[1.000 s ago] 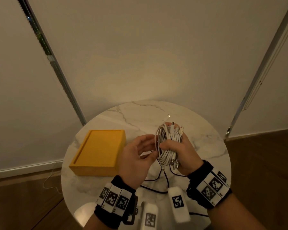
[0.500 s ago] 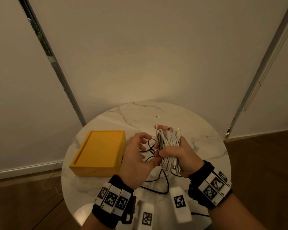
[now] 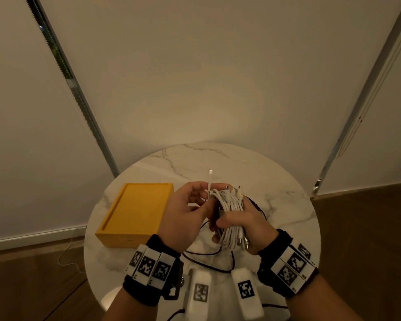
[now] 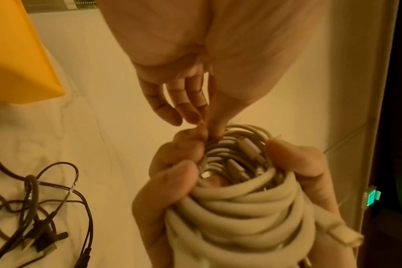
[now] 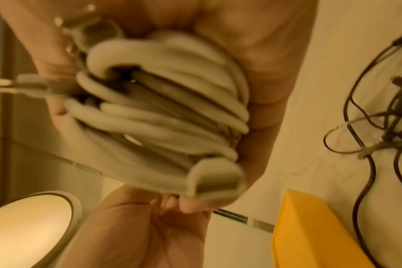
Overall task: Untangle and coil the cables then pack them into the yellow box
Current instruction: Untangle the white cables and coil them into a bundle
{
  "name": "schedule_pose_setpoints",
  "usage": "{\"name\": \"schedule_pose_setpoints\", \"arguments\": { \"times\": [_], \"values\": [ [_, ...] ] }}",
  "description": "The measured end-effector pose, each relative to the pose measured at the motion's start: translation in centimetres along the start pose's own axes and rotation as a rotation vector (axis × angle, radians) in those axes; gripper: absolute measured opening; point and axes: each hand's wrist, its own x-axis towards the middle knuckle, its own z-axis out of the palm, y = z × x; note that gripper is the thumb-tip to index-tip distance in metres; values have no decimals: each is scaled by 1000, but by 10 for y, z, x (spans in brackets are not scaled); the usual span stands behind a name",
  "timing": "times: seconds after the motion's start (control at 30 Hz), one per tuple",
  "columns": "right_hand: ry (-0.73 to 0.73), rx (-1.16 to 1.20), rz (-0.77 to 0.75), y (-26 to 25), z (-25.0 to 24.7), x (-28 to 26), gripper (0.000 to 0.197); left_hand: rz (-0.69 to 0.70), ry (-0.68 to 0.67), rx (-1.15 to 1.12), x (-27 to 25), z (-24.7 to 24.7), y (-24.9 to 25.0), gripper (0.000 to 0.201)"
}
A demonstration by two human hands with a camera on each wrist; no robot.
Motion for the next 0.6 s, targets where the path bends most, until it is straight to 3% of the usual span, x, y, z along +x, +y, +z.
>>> {"name": "schedule_pose_setpoints", "arguments": {
  "times": [0.17,0.27,0.6],
  "values": [
    [-60,181,46,2,3,0,58,166,34,39,-2,-3,-3,27],
    [-71,221,80,4,5,1,65,293,61,185,-2,-6,-7,29],
    [-79,233,94,1,3,-1,65,447,43,381,2,-8,-3,21]
  ]
}}
